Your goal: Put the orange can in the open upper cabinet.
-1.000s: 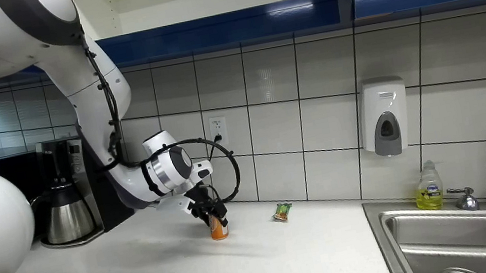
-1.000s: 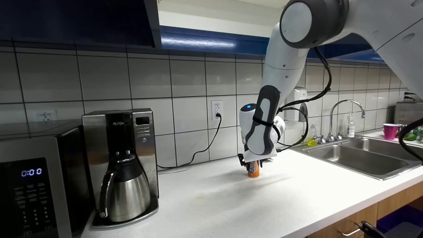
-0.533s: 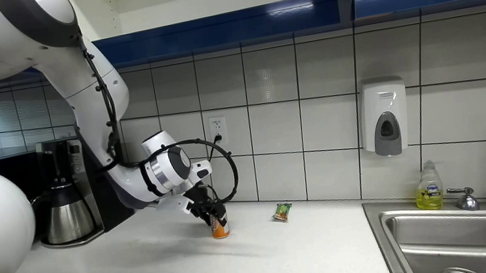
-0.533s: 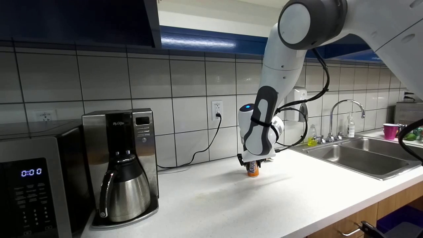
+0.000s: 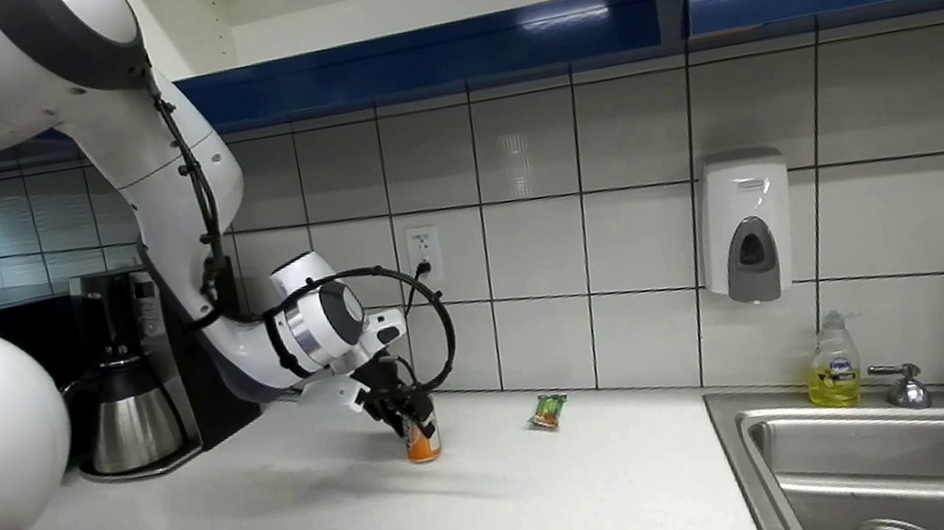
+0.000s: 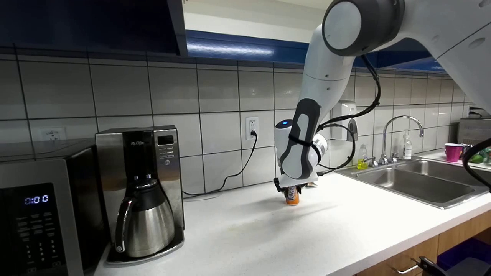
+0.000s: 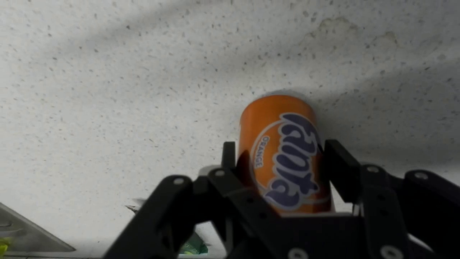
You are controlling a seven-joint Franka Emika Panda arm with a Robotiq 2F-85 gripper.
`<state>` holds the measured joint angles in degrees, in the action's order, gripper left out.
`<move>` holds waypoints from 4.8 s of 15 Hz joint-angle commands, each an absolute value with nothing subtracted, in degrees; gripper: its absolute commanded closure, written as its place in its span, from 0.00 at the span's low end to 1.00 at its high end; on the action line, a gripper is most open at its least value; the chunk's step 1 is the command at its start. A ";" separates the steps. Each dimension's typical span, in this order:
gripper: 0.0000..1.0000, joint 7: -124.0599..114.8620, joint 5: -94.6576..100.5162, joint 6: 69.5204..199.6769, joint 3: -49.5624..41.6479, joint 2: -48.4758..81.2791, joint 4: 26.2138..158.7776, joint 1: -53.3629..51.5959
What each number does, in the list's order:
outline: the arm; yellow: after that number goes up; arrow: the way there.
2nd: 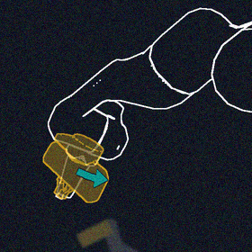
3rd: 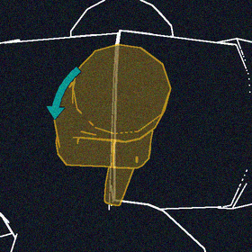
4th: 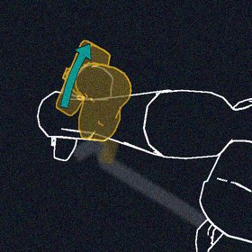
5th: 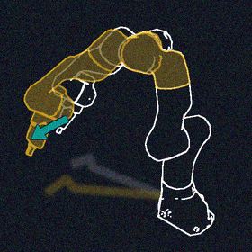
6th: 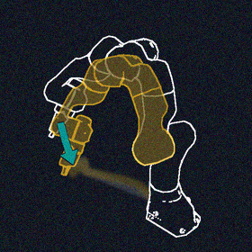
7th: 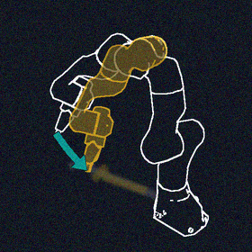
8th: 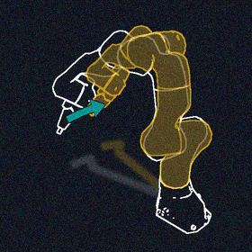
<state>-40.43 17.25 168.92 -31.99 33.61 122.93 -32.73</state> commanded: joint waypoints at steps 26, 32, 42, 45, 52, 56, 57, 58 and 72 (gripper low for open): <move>0.62 -40.15 26.64 132.03 0.15 -4.82 131.80 -12.53; 0.62 -39.38 23.40 127.23 4.71 -12.37 134.16 -10.15; 0.62 -38.20 18.11 118.89 9.23 -22.23 133.84 -8.05; 0.62 -37.70 17.16 116.11 10.19 -24.17 132.50 -7.90; 0.62 -35.99 16.09 108.93 11.60 -26.41 127.05 -7.70; 0.62 -34.60 15.24 102.83 11.52 -28.01 124.23 -7.67; 0.62 -34.21 14.99 101.16 11.48 -28.51 123.63 -7.64; 0.62 -33.83 14.95 99.59 11.41 -29.10 123.15 -7.55; 0.62 -32.03 14.60 88.48 11.28 -31.59 114.16 -5.10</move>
